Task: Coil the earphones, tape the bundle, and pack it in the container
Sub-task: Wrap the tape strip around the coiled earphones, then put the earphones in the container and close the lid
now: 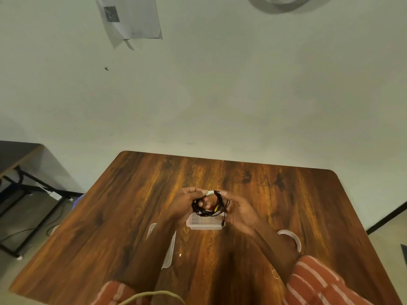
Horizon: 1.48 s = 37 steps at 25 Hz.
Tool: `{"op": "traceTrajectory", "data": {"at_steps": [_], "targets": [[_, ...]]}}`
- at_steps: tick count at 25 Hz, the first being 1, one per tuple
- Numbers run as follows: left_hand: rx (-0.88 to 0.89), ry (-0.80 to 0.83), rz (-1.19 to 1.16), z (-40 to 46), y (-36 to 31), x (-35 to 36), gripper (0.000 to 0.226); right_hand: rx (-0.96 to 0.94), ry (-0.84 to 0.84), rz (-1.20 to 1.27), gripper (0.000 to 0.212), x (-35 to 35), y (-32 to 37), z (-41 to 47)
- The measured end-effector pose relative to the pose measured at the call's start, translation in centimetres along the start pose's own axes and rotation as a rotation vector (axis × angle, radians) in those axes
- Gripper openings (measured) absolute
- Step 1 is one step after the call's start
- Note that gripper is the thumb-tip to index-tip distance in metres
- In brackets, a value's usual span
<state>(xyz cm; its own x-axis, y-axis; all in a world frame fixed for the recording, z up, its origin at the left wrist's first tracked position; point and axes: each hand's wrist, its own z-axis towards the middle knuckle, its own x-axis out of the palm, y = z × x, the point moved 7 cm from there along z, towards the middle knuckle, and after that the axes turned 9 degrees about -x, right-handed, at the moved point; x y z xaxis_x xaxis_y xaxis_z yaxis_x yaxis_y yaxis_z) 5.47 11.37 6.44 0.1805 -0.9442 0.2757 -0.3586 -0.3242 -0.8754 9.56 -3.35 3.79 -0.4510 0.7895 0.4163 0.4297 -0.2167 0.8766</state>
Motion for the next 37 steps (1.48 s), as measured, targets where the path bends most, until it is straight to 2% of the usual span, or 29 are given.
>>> {"op": "traceTrajectory", "data": {"at_steps": [2, 6, 10, 13, 16, 18, 21, 22, 24, 25, 28, 29, 32, 34, 37], "targets": [[-0.083, -0.048, -0.072, 2.1, 0.9, -1.6, 0.019, 0.095, -0.008, -0.011, 0.039, -0.5, -1.5, 1.5], [-0.186, -0.368, 0.067, 6.2, 4.5, -4.9, 0.016, 0.140, -0.249, -0.079, 0.029, -2.7, -3.8, 4.7], [-0.134, -0.610, 0.168, 8.8, 7.0, -6.5, 0.023, 0.106, -0.385, -0.184, 0.032, -3.1, -6.1, 8.5], [-0.105, -0.735, 0.354, 9.1, 8.1, -6.9, 0.019, 0.129, -0.451, -0.240, 0.032, -3.4, -8.7, 9.5], [-0.129, -0.764, 0.614, 9.0, 9.1, -6.7, 0.021, 0.158, -0.474, -0.429, 0.032, -4.0, -10.6, 9.7], [-0.185, -0.732, 0.758, 9.7, 9.6, -6.4, 0.020, 0.184, -0.419, -0.575, 0.032, -3.9, -10.8, 10.0], [-0.289, -0.648, 0.847, 11.0, 10.5, -5.6, 0.024, 0.247, -0.407, -0.728, 0.022, -4.2, -10.9, 10.1], [-0.288, -0.624, 0.839, 11.3, 10.5, -5.2, 0.025, 0.258, -0.399, -0.872, 0.019, -4.5, -10.5, 9.9], [-0.263, -0.594, 0.878, 11.9, 10.5, -4.4, 0.027, 0.207, -0.333, -1.096, 0.026, -5.1, -10.1, 10.1], [-0.254, -0.584, 0.898, 12.2, 10.7, -4.2, 0.028, 0.164, -0.303, -1.130, 0.031, -5.0, -9.9, 9.9], [-0.277, -0.521, 0.936, 12.6, 11.4, -3.2, 0.033, 0.006, -0.366, -1.205, 0.032, -5.1, -8.3, 8.7], [-0.261, -0.518, 0.920, 12.4, 11.5, -2.9, 0.033, -0.017, -0.402, -1.199, 0.033, -5.3, -7.7, 8.4], [-0.064, -0.485, 0.942, 11.6, 10.1, -2.1, 0.031, -0.094, -0.401, -1.224, 0.034, -5.9, -6.3, 7.3], [0.034, -0.549, 0.932, 9.7, 8.4, -3.0, 0.037, -0.120, -0.427, -1.243, 0.031, -6.7, -5.6, 6.3], [0.183, -0.743, 0.974, 4.8, 7.5, -6.1, 0.026, -0.084, -0.414, -1.165, 0.034, -8.3, -6.1, 5.4]]}}
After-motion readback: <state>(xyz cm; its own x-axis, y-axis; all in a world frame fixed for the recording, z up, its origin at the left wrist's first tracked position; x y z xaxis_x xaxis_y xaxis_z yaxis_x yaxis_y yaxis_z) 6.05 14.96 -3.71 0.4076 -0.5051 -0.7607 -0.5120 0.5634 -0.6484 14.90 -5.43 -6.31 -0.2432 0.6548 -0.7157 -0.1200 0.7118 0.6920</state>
